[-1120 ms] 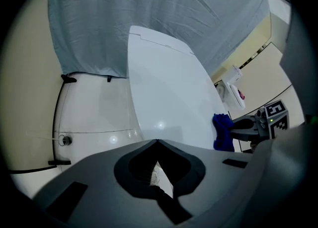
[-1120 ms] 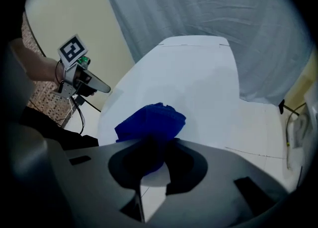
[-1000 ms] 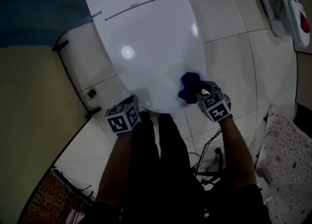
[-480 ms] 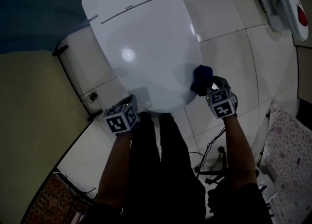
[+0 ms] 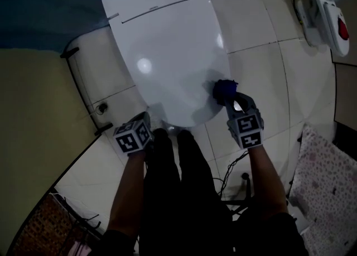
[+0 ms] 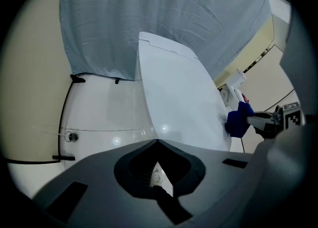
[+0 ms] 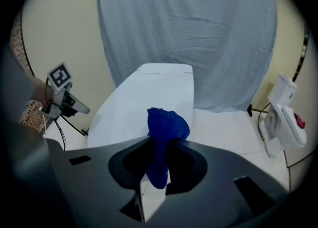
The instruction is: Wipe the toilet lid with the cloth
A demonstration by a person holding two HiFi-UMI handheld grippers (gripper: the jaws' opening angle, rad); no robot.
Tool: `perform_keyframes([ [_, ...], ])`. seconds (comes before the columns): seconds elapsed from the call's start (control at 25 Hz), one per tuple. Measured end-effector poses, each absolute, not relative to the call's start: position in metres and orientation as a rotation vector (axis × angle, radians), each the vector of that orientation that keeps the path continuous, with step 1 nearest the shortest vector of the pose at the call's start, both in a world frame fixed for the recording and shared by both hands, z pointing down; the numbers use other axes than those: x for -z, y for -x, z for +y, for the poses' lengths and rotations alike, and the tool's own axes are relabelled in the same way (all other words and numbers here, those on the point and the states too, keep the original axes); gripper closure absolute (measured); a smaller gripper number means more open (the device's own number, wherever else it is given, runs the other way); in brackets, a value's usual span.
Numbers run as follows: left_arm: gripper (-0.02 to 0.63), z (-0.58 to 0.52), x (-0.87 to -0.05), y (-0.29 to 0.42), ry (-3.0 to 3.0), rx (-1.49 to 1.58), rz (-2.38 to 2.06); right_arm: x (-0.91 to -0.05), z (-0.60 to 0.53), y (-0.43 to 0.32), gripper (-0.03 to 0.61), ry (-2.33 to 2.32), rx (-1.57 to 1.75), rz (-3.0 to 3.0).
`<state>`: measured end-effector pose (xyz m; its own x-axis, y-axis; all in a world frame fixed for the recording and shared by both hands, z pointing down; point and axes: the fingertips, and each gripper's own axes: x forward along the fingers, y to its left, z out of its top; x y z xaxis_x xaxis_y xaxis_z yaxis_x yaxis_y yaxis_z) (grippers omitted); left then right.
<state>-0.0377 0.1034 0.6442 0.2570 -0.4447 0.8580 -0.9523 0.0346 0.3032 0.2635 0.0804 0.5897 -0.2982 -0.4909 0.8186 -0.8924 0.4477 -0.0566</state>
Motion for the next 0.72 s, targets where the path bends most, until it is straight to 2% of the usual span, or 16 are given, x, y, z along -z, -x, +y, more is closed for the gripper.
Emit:
perform_keyframes([
  [0.12, 0.623, 0.107, -0.63, 0.042, -1.572, -0.644, -1.355, -0.567, 0.076, -0.234, 0.515, -1.169, -0.713, -2.038],
  [0.28, 0.623, 0.106, -0.571, 0.052, -1.646, -0.511, -1.376, -0.522, 0.086, -0.214, 0.515, -1.234, -0.753, -2.13],
  [0.72, 0.623, 0.099, -0.303, 0.118, -2.157, -0.046, -1.5, -0.308, 0.149, -0.225, 0.515, -1.627, -0.408, -2.304],
])
